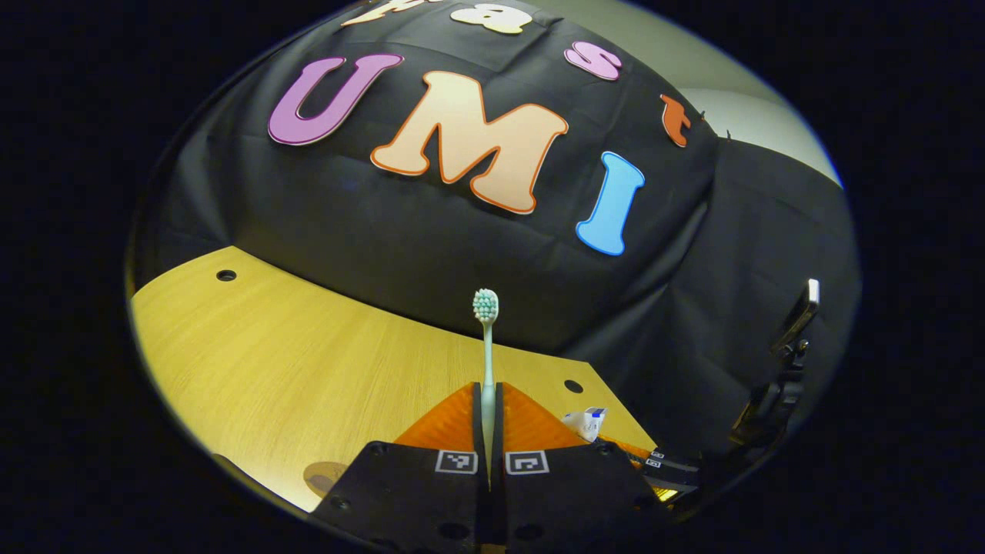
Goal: Put the toothbrush and toothpaste on the desktop into the cup, then pick up the cup and place it on the coaster on the desktop.
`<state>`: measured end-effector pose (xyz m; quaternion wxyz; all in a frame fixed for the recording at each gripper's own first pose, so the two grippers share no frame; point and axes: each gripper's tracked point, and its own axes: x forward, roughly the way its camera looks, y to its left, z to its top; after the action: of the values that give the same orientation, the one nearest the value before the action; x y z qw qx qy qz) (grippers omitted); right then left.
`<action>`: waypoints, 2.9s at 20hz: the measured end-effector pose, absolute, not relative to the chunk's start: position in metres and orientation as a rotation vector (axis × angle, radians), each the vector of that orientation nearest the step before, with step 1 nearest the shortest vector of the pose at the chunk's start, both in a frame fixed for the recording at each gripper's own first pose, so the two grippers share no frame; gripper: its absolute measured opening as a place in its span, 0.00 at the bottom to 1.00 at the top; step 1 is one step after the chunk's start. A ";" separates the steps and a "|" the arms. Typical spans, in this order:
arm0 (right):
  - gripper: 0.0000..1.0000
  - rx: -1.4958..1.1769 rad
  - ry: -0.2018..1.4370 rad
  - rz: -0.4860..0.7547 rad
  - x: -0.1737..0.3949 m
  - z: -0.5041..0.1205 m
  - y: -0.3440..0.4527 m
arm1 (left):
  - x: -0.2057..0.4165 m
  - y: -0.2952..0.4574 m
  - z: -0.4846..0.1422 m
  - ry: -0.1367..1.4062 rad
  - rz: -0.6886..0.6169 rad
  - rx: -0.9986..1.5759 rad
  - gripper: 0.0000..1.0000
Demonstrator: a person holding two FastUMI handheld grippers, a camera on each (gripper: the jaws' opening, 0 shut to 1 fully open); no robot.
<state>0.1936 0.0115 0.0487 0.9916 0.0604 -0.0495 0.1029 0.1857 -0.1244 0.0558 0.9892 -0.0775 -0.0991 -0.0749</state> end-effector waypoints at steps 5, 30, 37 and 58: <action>0.10 0.148 -0.088 0.188 0.196 0.035 0.003 | 0.196 -0.132 0.034 -0.179 -0.160 -0.142 0.00; 0.81 0.267 -0.101 0.135 0.154 0.008 -0.032 | 0.164 -0.154 -0.022 -0.115 -0.228 0.021 0.46; 0.96 0.251 -0.069 0.113 0.139 0.006 -0.046 | 0.140 -0.118 -0.014 -0.138 -0.117 0.031 0.91; 0.97 0.148 0.465 0.013 0.122 -0.049 0.014 | 0.030 0.149 -0.018 0.034 0.289 0.070 0.91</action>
<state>0.1218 0.0138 -0.0490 0.9704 0.0733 0.2302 0.0062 0.0296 0.1489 -0.0175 0.9889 0.0348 0.0171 0.1437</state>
